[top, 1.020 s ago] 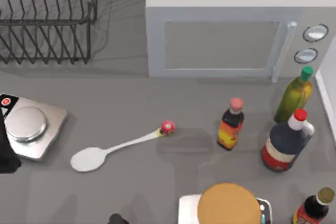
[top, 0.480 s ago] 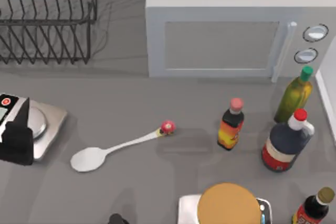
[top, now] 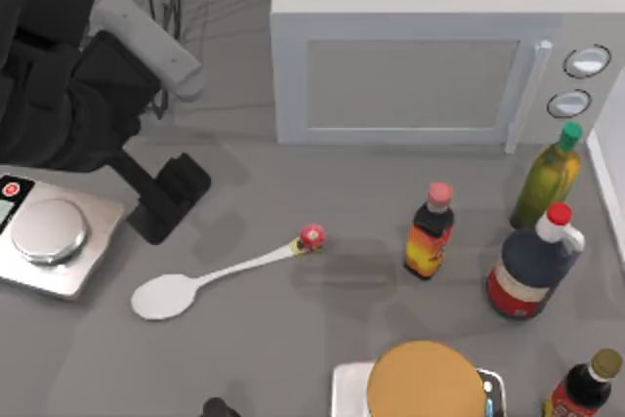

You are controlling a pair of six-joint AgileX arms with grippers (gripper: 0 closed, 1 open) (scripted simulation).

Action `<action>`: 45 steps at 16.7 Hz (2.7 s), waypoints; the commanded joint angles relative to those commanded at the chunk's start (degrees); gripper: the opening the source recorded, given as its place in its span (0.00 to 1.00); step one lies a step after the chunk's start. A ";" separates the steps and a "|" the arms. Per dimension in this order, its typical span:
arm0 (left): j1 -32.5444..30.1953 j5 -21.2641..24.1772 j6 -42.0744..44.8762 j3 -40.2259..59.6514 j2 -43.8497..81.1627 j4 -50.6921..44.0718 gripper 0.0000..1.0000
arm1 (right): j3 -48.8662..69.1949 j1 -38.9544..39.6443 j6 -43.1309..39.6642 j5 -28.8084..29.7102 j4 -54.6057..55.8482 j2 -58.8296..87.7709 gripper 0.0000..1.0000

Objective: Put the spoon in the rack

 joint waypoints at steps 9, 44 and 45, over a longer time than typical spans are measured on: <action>-8.46 1.13 9.01 29.32 38.98 -23.67 1.00 | 0.00 0.00 0.00 0.00 0.00 0.00 1.00; -9.06 1.37 9.94 19.17 49.27 -5.57 0.02 | 0.00 0.00 0.00 0.00 0.00 0.00 1.00; -9.06 1.37 9.94 19.17 49.27 -5.57 0.00 | 0.00 0.00 0.00 0.00 0.00 0.00 1.00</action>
